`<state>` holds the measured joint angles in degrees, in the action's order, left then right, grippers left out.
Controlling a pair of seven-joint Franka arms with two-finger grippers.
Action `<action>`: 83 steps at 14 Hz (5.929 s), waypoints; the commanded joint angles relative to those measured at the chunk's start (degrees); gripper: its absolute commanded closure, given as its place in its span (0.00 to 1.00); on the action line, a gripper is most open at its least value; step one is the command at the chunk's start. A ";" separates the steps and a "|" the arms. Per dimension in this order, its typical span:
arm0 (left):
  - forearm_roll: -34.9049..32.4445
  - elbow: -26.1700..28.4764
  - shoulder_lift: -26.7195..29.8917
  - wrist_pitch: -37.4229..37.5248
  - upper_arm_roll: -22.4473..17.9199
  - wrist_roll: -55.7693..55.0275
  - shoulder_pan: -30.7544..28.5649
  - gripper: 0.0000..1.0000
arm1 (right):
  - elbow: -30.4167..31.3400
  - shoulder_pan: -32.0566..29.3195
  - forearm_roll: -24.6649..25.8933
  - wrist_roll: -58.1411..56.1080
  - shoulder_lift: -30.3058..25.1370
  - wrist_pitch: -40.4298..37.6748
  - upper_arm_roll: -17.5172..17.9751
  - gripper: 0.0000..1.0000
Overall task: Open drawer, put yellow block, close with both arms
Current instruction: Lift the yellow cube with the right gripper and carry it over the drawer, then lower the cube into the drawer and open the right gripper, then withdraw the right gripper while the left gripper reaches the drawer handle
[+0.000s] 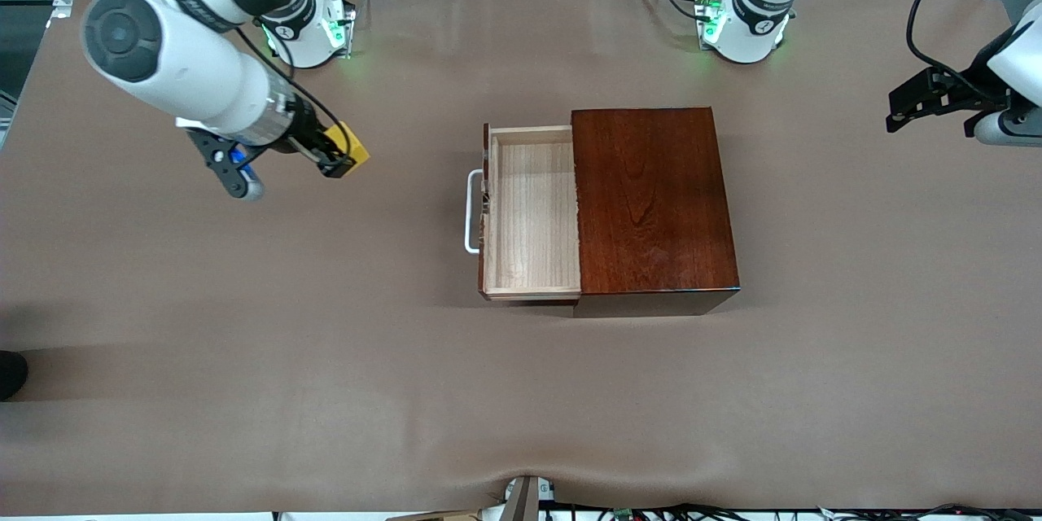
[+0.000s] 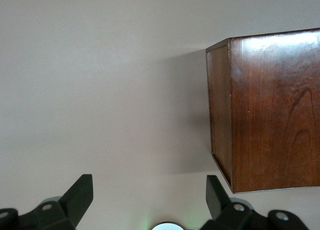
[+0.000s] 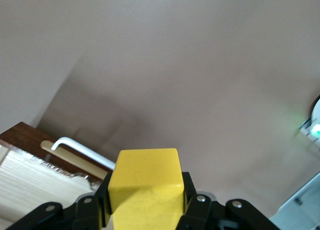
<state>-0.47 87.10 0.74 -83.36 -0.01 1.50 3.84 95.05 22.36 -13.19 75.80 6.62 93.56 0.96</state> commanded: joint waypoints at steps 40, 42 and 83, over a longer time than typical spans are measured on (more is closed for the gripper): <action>0.03 0.79 0.67 -0.32 0.80 0.87 -1.38 0.00 | -0.91 23.78 -5.88 33.18 24.93 37.57 -1.05 0.95; -0.06 0.70 0.58 -0.32 0.88 0.78 -1.29 0.00 | -1.00 23.34 -5.54 32.83 24.93 37.31 -1.05 0.39; -4.19 -27.16 -52.59 -48.38 -7.38 -98.61 56.63 0.00 | -26.14 -9.52 -3.95 -4.51 12.72 -10.68 -1.40 0.00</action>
<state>-3.82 62.93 -49.21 -130.50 -6.00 -94.41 59.69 68.50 14.70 -17.98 74.24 20.43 83.66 -1.35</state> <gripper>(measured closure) 0.000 0.000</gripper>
